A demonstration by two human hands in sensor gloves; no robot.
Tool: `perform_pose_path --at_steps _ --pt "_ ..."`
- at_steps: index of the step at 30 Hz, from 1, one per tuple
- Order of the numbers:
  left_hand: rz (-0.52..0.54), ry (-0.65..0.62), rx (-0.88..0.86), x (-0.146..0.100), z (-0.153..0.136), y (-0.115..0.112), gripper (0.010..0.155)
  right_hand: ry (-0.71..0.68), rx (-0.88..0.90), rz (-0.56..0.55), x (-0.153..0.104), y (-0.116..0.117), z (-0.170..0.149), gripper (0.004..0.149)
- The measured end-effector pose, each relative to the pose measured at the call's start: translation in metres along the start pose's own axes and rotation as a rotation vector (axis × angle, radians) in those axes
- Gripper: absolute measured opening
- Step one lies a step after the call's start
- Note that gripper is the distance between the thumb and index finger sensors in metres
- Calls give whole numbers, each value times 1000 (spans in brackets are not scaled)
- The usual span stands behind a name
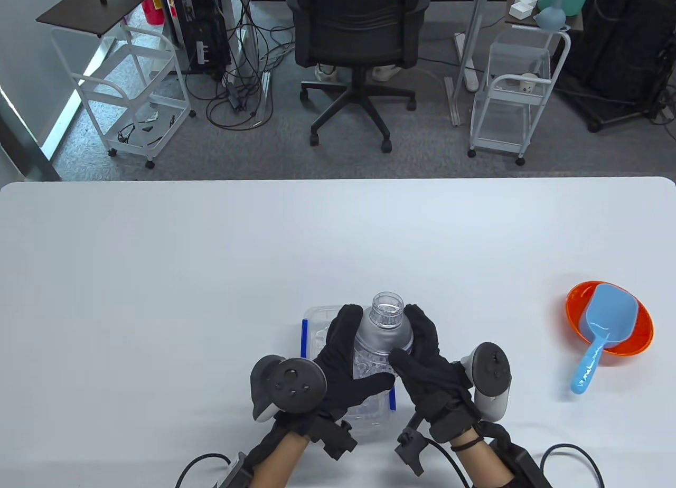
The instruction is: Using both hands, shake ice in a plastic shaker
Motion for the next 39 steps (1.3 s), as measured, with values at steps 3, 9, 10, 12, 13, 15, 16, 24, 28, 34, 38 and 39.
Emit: perform_pose_path --at_steps 3,9,10,12,13,15,16,24,28,34,38,39 --pt "11 7 102 15 8 11 115 -20 -71 -46 10 0 13 95" --pt "171 -29 202 21 28 47 116 -58 -39 -63 36 3 55 93" --pt "214 -20 204 17 27 52 116 -73 -100 -53 40 7 65 95" --pt "217 -27 135 15 22 58 116 -67 -196 -12 43 12 71 100" --pt "187 -7 114 15 16 59 117 -59 -219 21 45 17 70 100" --pt "114 27 103 17 6 59 118 -35 -253 52 47 21 62 100" --pt "66 47 96 18 0 57 118 -19 -269 84 48 23 54 99" --pt "-82 167 78 27 -25 29 115 121 -209 143 54 19 15 101" --pt "-48 167 139 24 -32 20 116 151 -210 138 53 21 3 100" --pt "-104 200 58 25 -42 17 115 197 -173 169 56 24 -5 99" --pt "244 -91 142 7 14 69 115 -245 -446 45 36 34 76 99" --pt "363 -184 245 -5 39 83 115 -370 -548 -1 24 37 102 100"
Point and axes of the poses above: the tracker on the back of each hand, its own z axis roughly to the thumb side, its own x axis roughly from the wrist to the fingertips, y = z × x, the point moved 4 cm from there along x, roughly from the wrist to the fingertips, and after that the axes turned 4 degrees about y, right-handed, at the moved point
